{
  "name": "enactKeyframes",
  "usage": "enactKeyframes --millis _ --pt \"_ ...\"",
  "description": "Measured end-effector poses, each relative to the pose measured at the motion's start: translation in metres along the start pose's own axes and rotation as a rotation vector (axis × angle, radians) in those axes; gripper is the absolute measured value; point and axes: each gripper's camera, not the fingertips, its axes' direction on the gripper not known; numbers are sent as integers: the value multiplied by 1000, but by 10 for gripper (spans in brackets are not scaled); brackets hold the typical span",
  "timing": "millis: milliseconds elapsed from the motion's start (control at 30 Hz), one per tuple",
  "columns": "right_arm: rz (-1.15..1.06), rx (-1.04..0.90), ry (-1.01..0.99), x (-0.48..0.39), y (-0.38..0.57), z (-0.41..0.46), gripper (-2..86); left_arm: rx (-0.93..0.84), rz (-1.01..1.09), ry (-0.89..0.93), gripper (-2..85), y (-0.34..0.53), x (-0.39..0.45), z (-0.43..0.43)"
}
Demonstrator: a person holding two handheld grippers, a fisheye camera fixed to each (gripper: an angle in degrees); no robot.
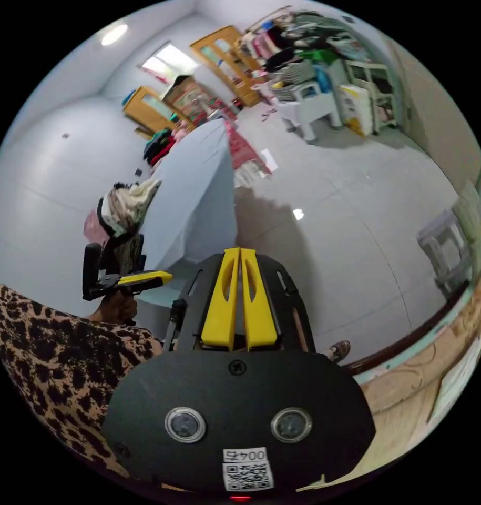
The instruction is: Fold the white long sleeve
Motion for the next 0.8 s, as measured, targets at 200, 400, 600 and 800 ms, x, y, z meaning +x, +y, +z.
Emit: enactKeyframes --millis 200,400,600,800 --pt "-362 -216 112 -185 -135 123 -7 125 -188 -70 2 77 -136 -67" --pt "-581 -375 207 -302 -236 214 -7 211 -387 -86 3 111 -231 -92" --pt "-712 -519 265 -375 -362 304 -4 258 -538 -160 7 116 -293 -113" --pt "-849 -580 312 -430 -480 373 43 302 -661 -267 28 88 -341 -137"
